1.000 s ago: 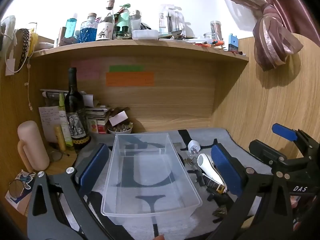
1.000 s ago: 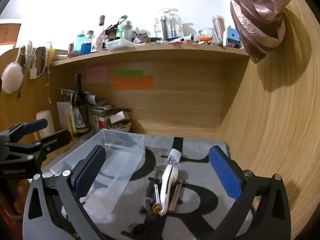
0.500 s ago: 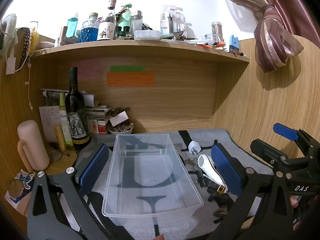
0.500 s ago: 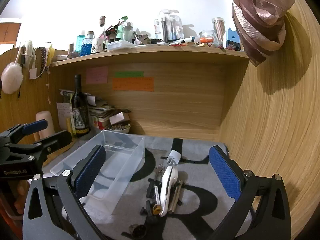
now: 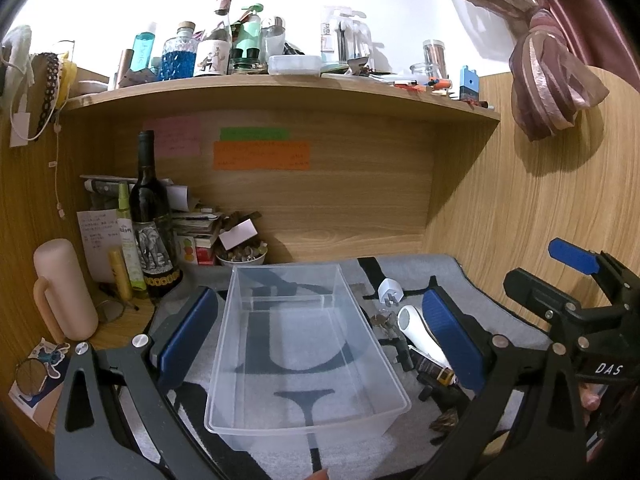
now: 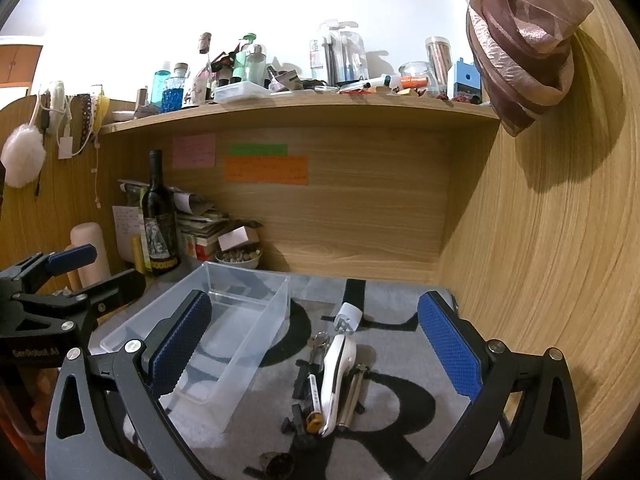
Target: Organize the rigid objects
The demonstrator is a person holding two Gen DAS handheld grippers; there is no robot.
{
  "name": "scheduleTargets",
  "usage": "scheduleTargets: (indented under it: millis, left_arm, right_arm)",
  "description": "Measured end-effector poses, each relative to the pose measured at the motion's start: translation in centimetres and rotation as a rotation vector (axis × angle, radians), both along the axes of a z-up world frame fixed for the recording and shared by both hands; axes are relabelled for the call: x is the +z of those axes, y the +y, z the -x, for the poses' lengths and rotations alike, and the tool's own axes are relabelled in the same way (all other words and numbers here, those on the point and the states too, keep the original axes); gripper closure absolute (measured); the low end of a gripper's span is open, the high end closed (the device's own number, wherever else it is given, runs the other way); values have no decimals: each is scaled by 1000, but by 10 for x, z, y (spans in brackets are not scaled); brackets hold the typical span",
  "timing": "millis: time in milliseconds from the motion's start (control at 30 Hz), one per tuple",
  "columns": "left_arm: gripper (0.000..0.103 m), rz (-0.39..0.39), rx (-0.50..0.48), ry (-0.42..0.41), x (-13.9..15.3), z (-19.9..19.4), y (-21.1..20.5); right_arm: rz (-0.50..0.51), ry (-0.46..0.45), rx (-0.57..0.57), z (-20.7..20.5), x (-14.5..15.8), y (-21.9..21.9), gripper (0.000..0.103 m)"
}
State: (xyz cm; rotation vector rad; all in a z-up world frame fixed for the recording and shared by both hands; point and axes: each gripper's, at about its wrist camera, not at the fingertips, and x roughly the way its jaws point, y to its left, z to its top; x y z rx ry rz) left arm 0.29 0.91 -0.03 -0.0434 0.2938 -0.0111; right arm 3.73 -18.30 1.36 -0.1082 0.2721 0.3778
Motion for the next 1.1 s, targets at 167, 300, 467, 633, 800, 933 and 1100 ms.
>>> scheduleTargets:
  millis: [167,300,467,633,800,933,1100]
  left_arm:
    - [0,-8,-6,-3,-2,1,-4]
    - [0,-14,-10,-6,-3,2,-6]
    - [0,-14,-10,-5,-3,2,-6]
    - [0,-14,-7,-7,-3,2,-6]
    - [0,-14,-9,-3,-3,3,-6]
    - [0,-14,-11,0,-3,3,-6]
    - [0,-13,-10,1,-3,2,-6]
  right_arm:
    - [-3,-1,2,0,0,0,0]
    - [-7,-7,5,1,2,-1,0]
    - [-7,-10,6,3,2,0,0]
    - [-7,-10,6,2,2,0,0]
    - [-7,-10,7,2,2,0,0]
    - [-7,-16,9,4,2,-1,0]
    - [-7,-22,10,6,3,0,0]
